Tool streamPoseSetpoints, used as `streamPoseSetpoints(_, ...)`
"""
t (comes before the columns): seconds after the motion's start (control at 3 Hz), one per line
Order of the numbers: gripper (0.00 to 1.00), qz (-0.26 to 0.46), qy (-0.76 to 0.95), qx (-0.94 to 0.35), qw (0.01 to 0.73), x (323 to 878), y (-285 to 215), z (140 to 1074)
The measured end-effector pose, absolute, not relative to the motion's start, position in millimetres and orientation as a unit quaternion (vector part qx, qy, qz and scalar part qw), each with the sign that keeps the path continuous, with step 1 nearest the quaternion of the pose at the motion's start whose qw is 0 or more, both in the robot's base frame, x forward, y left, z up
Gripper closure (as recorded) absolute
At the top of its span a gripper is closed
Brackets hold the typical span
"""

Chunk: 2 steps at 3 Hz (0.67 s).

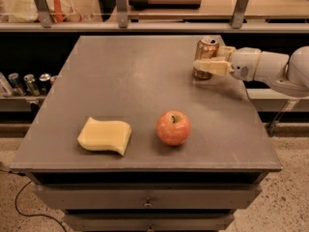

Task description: Knock orange can over

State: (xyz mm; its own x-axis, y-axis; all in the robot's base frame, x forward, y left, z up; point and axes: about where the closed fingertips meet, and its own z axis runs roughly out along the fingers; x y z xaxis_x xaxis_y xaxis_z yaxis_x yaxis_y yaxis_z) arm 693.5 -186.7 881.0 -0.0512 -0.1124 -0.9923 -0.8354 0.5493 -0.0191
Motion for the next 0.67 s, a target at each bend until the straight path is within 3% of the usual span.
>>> streamPoseSetpoints(0.67, 0.88, 0.306, 0.654, -0.365, 0.587, 694.3, -189.4, 885.4)
